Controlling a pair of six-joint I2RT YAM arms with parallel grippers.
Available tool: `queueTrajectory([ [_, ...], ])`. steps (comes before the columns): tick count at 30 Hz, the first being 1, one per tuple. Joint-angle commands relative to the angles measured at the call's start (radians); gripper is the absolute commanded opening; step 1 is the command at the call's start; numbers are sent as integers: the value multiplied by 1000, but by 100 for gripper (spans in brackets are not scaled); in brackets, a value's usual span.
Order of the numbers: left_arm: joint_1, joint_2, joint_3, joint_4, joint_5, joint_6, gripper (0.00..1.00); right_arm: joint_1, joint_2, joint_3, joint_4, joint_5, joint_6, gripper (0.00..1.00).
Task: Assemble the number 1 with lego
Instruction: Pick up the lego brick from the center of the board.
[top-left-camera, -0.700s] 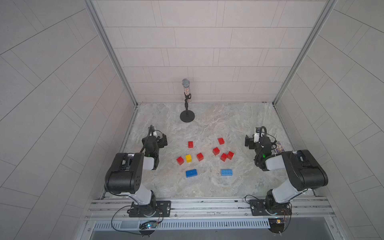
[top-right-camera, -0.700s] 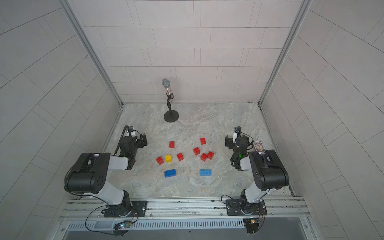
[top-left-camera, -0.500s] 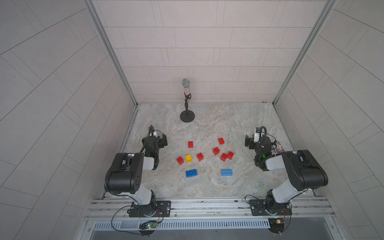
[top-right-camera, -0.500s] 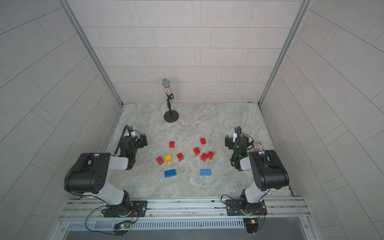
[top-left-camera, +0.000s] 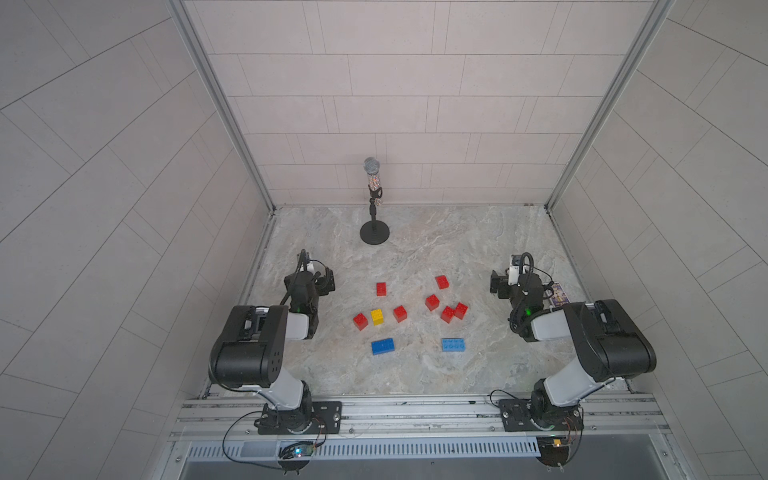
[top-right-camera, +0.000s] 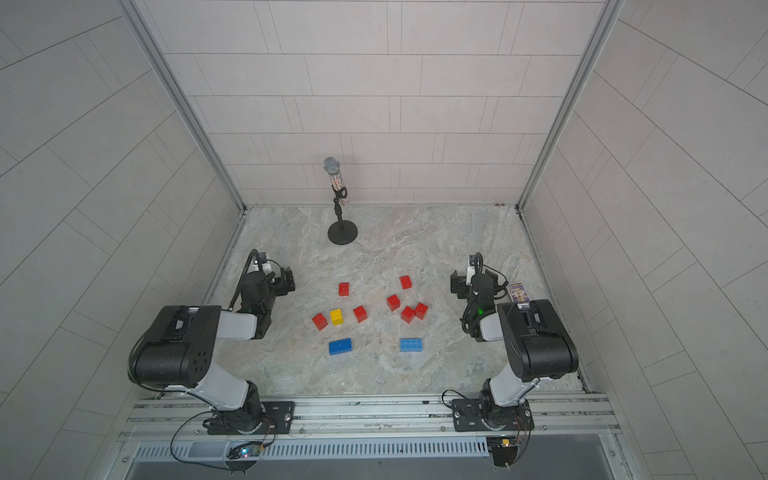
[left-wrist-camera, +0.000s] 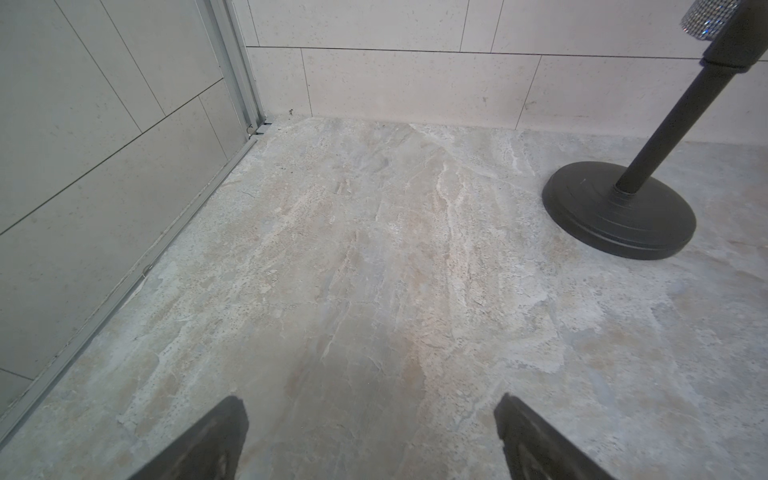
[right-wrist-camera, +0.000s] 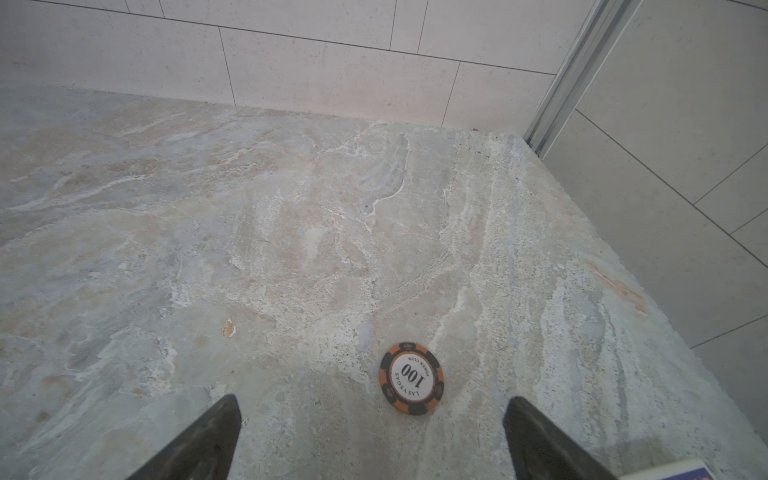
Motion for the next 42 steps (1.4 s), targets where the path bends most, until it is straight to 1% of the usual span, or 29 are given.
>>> queueTrajectory([
  [1, -6, 9, 20, -2, -10, 19, 100, -4, -16, 15, -6, -2, 16, 99],
  [2, -9, 8, 20, -1, -14, 19, 100, -4, -18, 12, -4, 3, 16, 99],
  [4, -16, 0, 13, 2, -29, 25, 100, 4, -29, 1, 20, 161, 61, 99],
  [5, -17, -10, 7, 12, -67, 12, 100, 12, -63, -11, 1, 245, 89, 99],
  [7, -18, -82, -8, -22, -139, -12, 100, 20, -103, -50, 9, 230, 75, 99],
  [8, -18, -143, -4, -79, -153, -18, 100, 27, -95, -91, 130, 213, 46, 99],
  [9, -18, -200, 1, -135, -135, -14, 100, 51, -93, -127, 218, 250, 17, 99],
  [10, -20, -241, 9, -183, -108, -7, 100, 77, -111, -148, 247, 310, 5, 99],
  [11, -21, -282, 20, -239, -77, -13, 100, 101, -152, -152, 218, 368, 0, 99],
  [12, -21, -314, 29, -290, -36, -35, 100, 111, -219, -138, 110, 383, 17, 99],
  [13, -22, -337, 32, -320, 2, -58, 100, 110, -299, -103, -65, 367, 61, 99],
  [14, -22, -359, 30, -335, 61, -75, 100, 98, -395, -29, -318, 325, 154, 99],
  [15, -23, -380, 24, -346, 112, -89, 100, 78, -462, 52, -546, 216, 173, 100],
  [16, -30, -403, 23, -362, 150, -82, 100, 71, -488, 101, -632, 168, 189, 100],
  [17, -36, -434, 25, -402, 164, -88, 100, 71, -513, 133, -691, 85, 198, 100],
  [18, -41, -458, 21, -415, 186, -105, 100, 74, -538, 146, -714, -10, 172, 99],
  [20, -45, -484, 2, -404, 249, -131, 100, 81, -584, 153, -737, -105, 206, 99],
  [25, -57, -492, -37, -338, 421, -158, 100, 95, -677, 156, -877, -272, 338, 100],
  [28, -59, -490, -34, -332, 483, -157, 100, 101, -669, 183, -984, -412, 367, 100],
  [31, -63, -456, -40, -261, 633, -184, 100, 128, -601, 233, -1083, -503, 350, 100],
  [33, -73, -411, -48, -186, 735, -203, 100, 176, -570, 256, -1133, -471, 328, 100],
  [35, -77, -347, -59, -93, 813, -220, 100, 256, -564, 270, -1180, -384, 280, 100],
  [36, -77, -315, -57, -50, 863, -228, 100, 312, -569, 304, -1209, -299, 249, 99],
  [37, -78, -282, -49, -13, 915, -246, 100, 393, -579, 321, -1239, -177, 206, 99],
  [38, -77, -252, -38, 5, 941, -268, 100, 480, -592, 326, -1249, -58, 159, 99],
  [39, -77, -228, -33, 20, 948, -290, 100, 541, -603, 322, -1247, 23, 129, 100],
  [40, -77, -201, -33, 67, 969, -328, 100, 584, -618, 310, -1229, 67, 124, 99],
  [41, -76, -179, -39, 134, 1006, -362, 100, 596, -632, 285, -1190, 67, 143, 99],
  [42, -76, -166, -49, 192, 1020, -388, 100, 596, -641, 248, -1162, 71, 207, 99],
])
